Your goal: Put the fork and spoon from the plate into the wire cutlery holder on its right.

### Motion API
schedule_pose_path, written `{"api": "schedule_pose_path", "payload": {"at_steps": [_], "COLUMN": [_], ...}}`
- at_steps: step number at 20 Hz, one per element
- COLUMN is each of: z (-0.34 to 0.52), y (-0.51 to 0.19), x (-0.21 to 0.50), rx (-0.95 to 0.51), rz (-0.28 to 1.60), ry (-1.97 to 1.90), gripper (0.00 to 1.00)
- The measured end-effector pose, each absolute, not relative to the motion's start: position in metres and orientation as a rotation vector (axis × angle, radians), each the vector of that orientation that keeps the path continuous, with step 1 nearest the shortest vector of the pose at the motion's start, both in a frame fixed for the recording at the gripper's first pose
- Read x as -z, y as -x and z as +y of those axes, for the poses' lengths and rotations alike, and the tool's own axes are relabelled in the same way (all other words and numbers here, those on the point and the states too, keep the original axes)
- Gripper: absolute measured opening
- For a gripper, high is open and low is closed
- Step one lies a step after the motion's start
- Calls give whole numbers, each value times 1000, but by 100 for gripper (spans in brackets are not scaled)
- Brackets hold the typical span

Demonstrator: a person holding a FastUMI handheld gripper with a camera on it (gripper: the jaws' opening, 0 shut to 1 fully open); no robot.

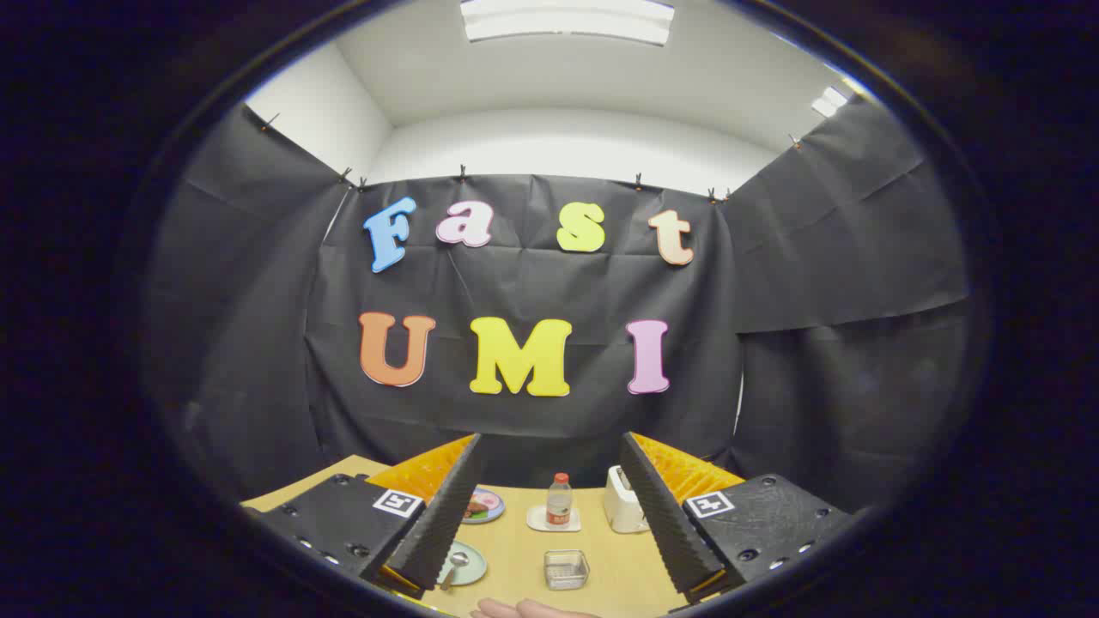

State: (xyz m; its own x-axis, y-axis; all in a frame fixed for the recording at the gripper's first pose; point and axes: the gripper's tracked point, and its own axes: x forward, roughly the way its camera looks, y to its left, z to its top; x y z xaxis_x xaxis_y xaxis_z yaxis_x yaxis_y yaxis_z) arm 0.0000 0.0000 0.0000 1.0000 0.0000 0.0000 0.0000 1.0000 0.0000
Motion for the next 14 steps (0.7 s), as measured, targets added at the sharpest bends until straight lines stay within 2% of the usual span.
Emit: {"api": "schedule_pose_path", "payload": {"at_steps": [6,14], "z": [15,56], "y": [-4,-26], "x": [15,80], "rx": [3,-30], "rz": [46,166], "ry": [33,21], "gripper": [95,95]}}
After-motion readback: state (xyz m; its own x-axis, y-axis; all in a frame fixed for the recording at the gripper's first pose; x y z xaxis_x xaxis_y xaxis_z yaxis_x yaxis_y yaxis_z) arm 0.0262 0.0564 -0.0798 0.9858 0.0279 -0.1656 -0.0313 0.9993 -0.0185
